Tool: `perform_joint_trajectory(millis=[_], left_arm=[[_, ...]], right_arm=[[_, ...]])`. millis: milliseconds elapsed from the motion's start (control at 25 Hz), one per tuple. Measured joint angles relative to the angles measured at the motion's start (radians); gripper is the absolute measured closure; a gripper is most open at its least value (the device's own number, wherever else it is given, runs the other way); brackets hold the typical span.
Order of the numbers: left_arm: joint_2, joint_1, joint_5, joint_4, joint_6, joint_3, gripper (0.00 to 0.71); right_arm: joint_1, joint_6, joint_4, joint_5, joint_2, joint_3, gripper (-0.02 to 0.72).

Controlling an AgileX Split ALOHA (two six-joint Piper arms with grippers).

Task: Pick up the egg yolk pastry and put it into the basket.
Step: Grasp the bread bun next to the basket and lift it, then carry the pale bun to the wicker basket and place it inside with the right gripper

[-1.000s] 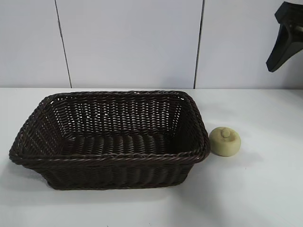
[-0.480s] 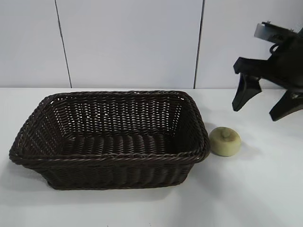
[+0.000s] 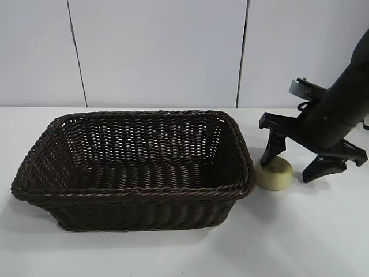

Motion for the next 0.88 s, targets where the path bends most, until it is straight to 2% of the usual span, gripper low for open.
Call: perform_joint_trajectory(millis=[40, 120, 280, 600, 720, 880], left_arm=[[0.000, 0.000, 0.000, 0.000, 0.000, 0.000, 0.106], [0.000, 0.000, 0.000, 0.000, 0.000, 0.000, 0.106], [0.000, 0.000, 0.000, 0.000, 0.000, 0.000, 0.106], [0.000, 0.000, 0.000, 0.000, 0.000, 0.000, 0.106], [0.000, 0.000, 0.000, 0.000, 0.000, 0.000, 0.106], [0.000, 0.000, 0.000, 0.000, 0.000, 0.000, 0.106]], right_arm=[[0.000, -0.001, 0.000, 0.004, 0.000, 0.000, 0.626], [0.000, -0.012, 0.000, 0.015, 0.000, -0.002, 0.648], [0.000, -0.033, -0.003, 0.046, -0.042, -0.002, 0.650], [0.000, -0.036, -0.035, 0.197, -0.308, -0.002, 0.653], [0.000, -0.039, -0.058, 0.235, -0.407, -0.002, 0.653], [0.000, -0.041, -0.052, 0.272, -0.487, 0.001, 0.653]])
